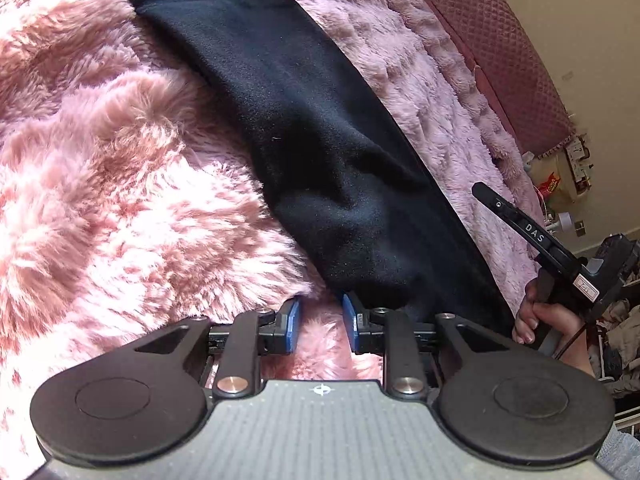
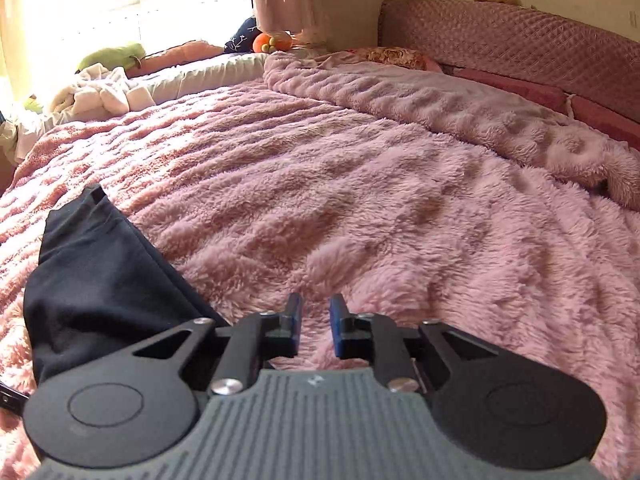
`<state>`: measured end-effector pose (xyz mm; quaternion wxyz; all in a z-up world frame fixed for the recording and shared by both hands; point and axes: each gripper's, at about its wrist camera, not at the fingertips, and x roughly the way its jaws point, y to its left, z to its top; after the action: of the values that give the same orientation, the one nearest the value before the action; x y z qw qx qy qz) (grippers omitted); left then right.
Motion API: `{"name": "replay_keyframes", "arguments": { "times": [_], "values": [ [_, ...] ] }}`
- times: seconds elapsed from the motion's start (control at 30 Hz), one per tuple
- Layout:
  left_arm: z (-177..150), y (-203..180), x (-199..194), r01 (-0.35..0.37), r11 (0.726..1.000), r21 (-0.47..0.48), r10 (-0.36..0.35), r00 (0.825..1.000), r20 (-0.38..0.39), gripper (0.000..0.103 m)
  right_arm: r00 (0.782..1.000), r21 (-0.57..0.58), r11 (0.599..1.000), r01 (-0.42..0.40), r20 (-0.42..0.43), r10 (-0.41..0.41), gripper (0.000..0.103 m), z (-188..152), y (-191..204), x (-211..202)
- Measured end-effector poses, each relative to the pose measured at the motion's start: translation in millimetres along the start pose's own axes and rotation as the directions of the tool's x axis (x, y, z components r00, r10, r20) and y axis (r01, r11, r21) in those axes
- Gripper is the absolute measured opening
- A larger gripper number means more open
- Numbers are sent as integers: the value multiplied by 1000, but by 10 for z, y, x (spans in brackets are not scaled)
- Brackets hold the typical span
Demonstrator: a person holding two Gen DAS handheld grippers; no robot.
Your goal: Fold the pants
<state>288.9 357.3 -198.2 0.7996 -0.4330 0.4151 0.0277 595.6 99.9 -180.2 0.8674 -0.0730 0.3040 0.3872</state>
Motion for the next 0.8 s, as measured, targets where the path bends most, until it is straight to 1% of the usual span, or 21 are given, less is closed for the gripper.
{"name": "replay_keyframes", "arguments": {
  "times": [0.03,0.07,0.1,0.17,0.2,0.23,0.27,0.3,0.33,0.4,0.43,0.47,0.5,0.53,0.57,0.6,0.67,0.7,0.73,0.77,0.8],
  "values": [
    [8,8,6,12,1000,-7,-12,1000,0,33,1000,1,1000,11,6,-11,37,-7,-35,-135],
    [21,55,-7,34,999,-24,-34,999,3,36,999,9,1000,30,16,-30,39,-35,-68,-348],
    [29,88,-21,46,998,-42,-46,999,11,36,999,23,999,41,19,-41,40,-71,-105,-493],
    [34,87,-55,26,999,-47,-24,999,34,36,996,102,992,77,42,-82,58,-240,-222,-1015],
    [23,61,-81,19,999,-33,-18,999,47,36,995,142,986,82,49,-90,63,-330,-288,-1241],
    [7,31,-125,9,1000,-9,-9,998,67,39,994,198,976,89,46,-100,69,-454,-371,-1525],
    [4,14,-167,0,1000,6,0,996,90,43,993,258,961,97,39,-110,69,-585,-443,-1789],
    [8,16,-210,-8,1000,8,7,993,116,45,992,316,943,104,34,-121,69,-709,-503,-2004],
    [24,54,-285,-14,1000,-8,15,988,153,49,991,404,908,109,31,-133,69,-909,-570,-2301],
    [76,168,-391,-1,999,-55,13,978,209,54,986,539,832,129,20,-167,69,-1279,-624,-2738],
    [110,244,-436,8,996,-85,12,973,229,59,982,609,780,144,10,-188,69,-1516,-615,-2968],
    [160,334,-465,14,992,-122,14,973,231,60,981,664,731,158,-18,-195,69,-1735,-599,-3131],
    [229,435,-470,27,988,-155,7,977,214,60,979,705,687,175,-51,-198,69,-1921,-579,-3245],
    [283,526,-485,43,981,-188,-3,977,212,56,977,746,639,188,-73,-202,67,-2150,-540,-3374],
    [329,612,-518,58,972,-228,-4,974,228,56,975,768,612,188,-72,-209,63,-2297,-505,-3450],
    [384,685,-569,68,965,-255,0,966,257,56,975,795,580,176,-60,-215,62,-2473,-452,-3540],
    [501,778,-665,56,967,-248,29,946,324,58,968,859,485,161,-42,-247,63,-2825,-380,-3662],
    [549,840,-698,53,966,-255,43,934,355,59,965,891,436,129,-10,-263,63,-2972,-360,-3714],
    [594,926,-709,68,957,-284,46,925,377,60,957,924,376,69,44,-286,62,-3138,-358,-3785],
    [632,1015,-698,105,944,-314,28,920,391,60,947,947,320,11,93,-306,62,-3281,-361,-3834],
    [705,1143,-653,179,918,-355,-26,918,396,60,936,964,260,-50,136,-325,62,-3421,-376,-3868]
  ]
}}
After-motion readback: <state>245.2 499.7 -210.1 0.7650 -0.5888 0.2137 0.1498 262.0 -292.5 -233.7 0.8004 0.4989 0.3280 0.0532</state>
